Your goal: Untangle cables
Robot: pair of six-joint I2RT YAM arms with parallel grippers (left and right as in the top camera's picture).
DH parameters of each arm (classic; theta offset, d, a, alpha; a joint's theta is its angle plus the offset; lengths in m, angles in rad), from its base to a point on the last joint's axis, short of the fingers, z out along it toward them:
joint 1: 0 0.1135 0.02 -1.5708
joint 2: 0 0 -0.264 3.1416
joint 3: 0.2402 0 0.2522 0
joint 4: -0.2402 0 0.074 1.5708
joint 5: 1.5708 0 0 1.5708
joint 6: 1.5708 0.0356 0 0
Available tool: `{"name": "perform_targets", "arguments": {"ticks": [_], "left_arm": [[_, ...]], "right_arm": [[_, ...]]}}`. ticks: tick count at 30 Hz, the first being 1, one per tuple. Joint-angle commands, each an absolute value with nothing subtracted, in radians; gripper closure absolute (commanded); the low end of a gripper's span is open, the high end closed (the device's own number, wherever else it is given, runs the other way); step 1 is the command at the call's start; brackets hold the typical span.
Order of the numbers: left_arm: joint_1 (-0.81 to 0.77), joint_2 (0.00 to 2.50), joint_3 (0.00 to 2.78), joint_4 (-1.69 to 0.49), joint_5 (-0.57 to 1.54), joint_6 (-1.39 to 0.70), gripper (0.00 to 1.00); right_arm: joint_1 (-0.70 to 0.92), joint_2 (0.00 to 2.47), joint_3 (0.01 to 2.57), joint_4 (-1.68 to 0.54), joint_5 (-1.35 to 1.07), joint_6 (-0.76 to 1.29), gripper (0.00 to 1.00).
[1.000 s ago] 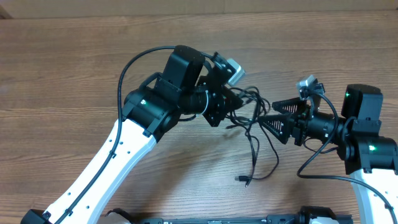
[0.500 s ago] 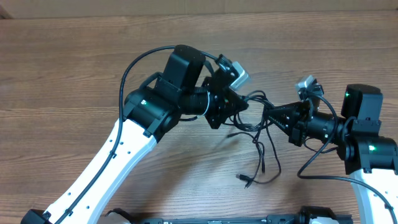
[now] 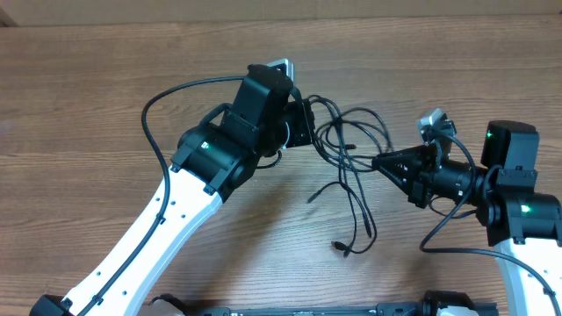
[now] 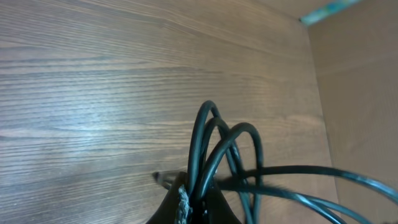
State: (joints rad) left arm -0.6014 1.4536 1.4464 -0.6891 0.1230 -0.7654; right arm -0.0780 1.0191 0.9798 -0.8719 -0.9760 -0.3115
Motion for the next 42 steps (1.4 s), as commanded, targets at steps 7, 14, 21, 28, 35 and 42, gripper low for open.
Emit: {"name": "perform_targets", "arguments": {"ticks": [7,14,21,28,35,42], "left_arm": [[-0.594,1.439,1.455,-0.688,0.331,-0.319,0.96],[-0.596,1.439,1.455,-0.748,0.527,0.051,0.96],[-0.596,1.439,1.455,-0.774,0.689,0.222,0.96],[-0.596,1.439,1.455,-0.730,0.757,0.254,0.96],[-0.595,1.439,1.455,-0.626,0.740,0.152,0.96],[-0.595,1.439,1.455,-0.649,0.559,0.000,0.96]], "right_arm": [[-0.079,1.010,0.983,-0.885,-0.958,-0.323,0.20],[-0.079,1.010,0.983,-0.885,-0.958,-0.323,0.17],[-0.079,1.010,0.983,-0.889,-0.958,-0.432,0.04],[-0.079,1.010,0.983,-0.929,-0.958,-0.481,0.07],[-0.079,1.010,0.983,-0.986,-0.951,-0.481,0.56],[-0.079,1.010,0.983,-0.991,-0.902,-0.480,0.91]]}}
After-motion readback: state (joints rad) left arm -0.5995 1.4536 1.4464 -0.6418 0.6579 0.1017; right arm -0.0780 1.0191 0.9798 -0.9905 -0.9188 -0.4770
